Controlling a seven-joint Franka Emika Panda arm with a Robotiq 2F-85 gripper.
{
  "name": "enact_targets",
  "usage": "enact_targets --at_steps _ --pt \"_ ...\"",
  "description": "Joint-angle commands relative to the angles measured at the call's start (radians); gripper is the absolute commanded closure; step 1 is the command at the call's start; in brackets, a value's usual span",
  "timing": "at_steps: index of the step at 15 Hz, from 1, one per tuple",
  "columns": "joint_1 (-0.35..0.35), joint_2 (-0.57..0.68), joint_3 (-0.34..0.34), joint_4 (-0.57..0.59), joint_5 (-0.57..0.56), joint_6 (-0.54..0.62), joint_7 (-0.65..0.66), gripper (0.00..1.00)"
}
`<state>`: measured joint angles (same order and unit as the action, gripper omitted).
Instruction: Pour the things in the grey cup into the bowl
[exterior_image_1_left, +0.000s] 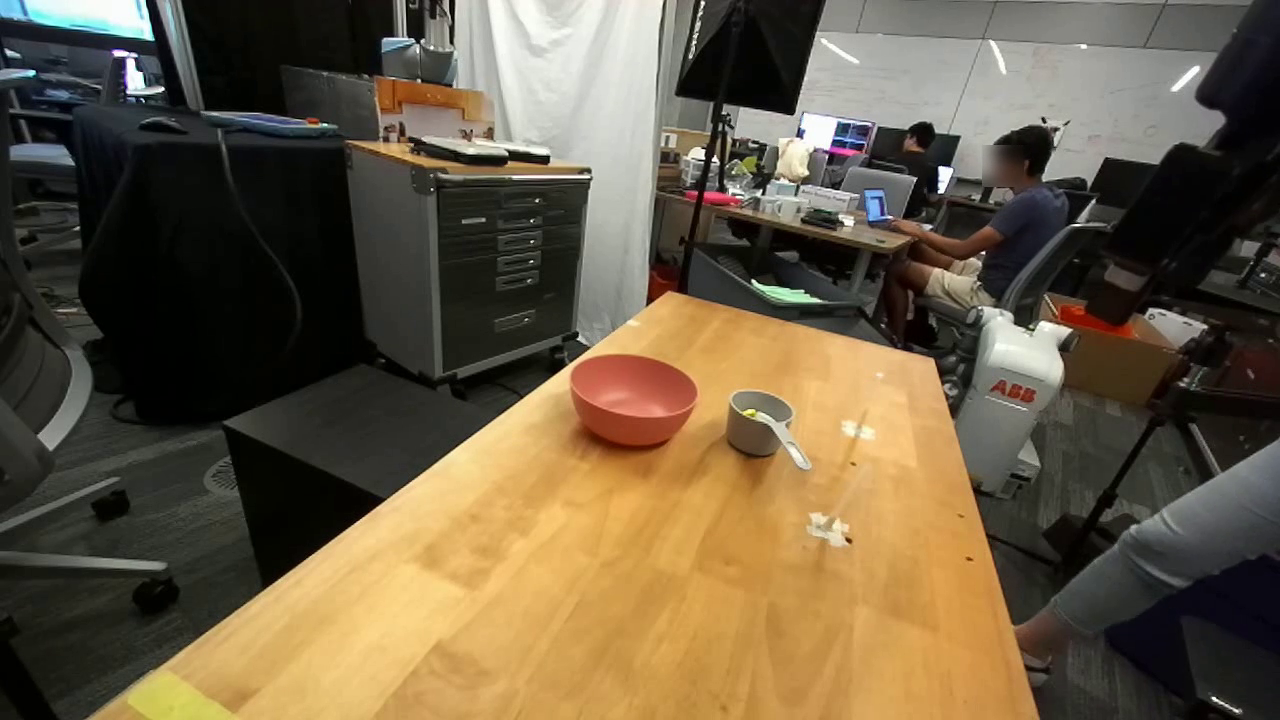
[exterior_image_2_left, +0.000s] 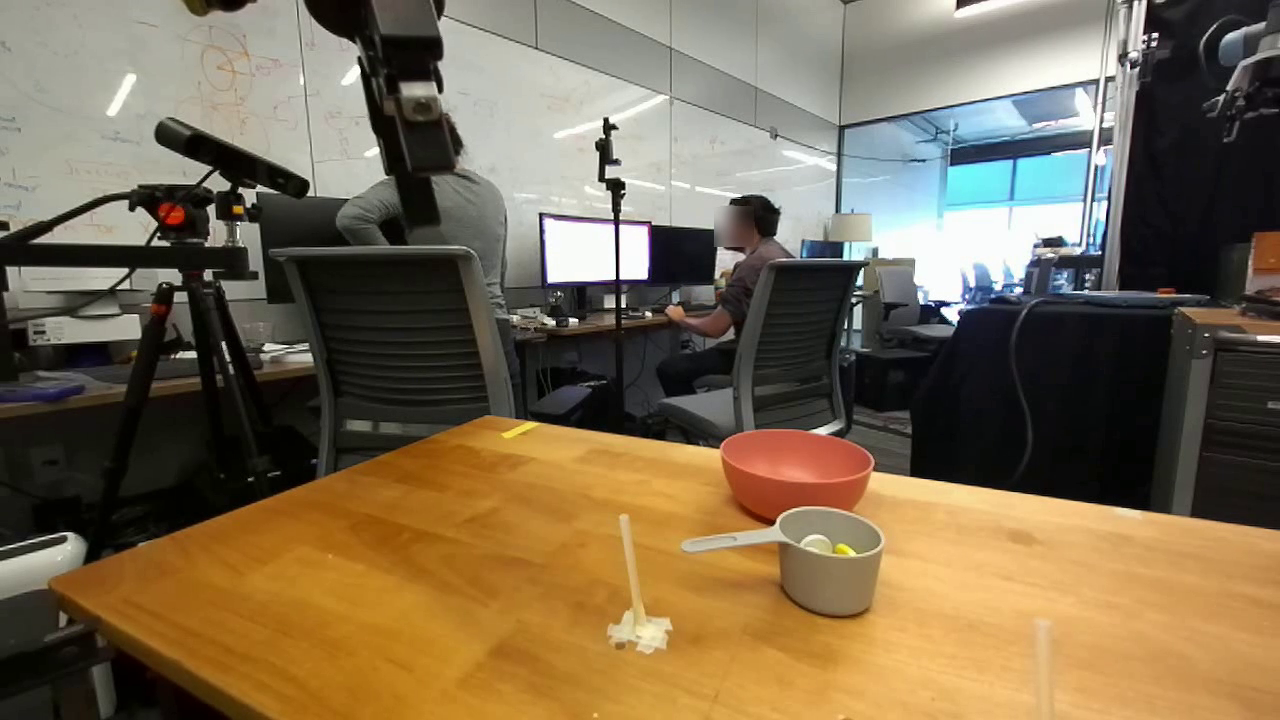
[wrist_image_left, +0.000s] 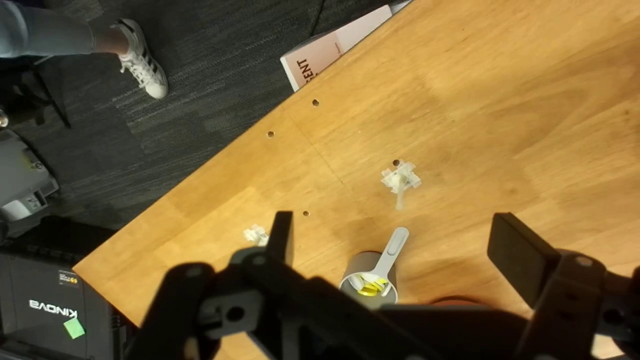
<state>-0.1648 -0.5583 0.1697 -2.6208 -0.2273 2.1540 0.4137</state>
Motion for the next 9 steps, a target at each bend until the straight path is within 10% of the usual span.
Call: enact_targets --at_steps 1,9 --pt "0.027 0.003 -0.041 0.017 0.043 0.009 0.005 0.0" --pt "-0.055 0.105 -0.034 0.131 0.017 0.122 0.184 0.0"
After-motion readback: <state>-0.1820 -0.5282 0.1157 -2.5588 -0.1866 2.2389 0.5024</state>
